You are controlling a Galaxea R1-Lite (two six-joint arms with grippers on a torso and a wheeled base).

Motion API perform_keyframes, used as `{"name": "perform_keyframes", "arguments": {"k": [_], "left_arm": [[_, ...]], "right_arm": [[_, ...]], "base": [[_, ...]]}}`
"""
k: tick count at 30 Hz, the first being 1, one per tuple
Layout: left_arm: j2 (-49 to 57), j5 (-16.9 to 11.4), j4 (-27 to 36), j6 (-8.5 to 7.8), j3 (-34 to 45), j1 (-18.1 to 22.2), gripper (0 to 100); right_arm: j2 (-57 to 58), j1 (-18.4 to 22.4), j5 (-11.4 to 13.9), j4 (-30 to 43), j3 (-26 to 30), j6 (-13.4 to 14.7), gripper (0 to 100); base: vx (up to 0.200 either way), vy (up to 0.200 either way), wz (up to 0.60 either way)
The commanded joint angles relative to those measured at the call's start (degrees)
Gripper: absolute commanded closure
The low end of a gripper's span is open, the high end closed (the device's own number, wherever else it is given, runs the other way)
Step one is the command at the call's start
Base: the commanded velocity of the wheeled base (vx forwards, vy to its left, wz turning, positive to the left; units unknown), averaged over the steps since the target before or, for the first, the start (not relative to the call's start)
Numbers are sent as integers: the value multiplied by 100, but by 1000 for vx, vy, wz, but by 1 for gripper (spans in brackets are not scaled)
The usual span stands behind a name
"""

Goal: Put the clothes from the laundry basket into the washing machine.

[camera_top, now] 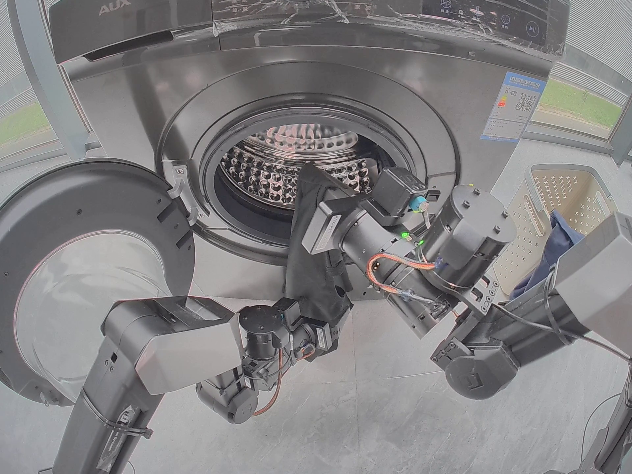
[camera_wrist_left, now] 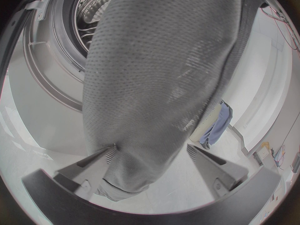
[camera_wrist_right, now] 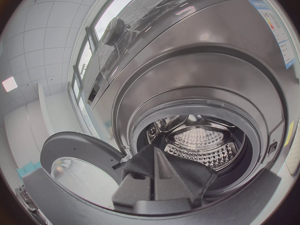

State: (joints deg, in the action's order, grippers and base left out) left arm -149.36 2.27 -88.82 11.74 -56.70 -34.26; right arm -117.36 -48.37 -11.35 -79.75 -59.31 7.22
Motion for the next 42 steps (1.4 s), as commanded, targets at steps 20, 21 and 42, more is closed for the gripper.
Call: {"name": "perform_keyframes", "arguments": {"k": [20,21,42], "left_arm": [[2394,-60,-4,-5,2365,156,100],[2842,-183,-4,-5,2805,218,100],[4459,-455,-12,83,3807,323,100]], "right_arm": [[670,425,36,-128,868,-1,100],[829,504,45,-137,1053,-1,100],[1760,1357,107,-146,2600,579,100]], "base": [[0,0,0],[0,0,0],[0,0,0]]}}
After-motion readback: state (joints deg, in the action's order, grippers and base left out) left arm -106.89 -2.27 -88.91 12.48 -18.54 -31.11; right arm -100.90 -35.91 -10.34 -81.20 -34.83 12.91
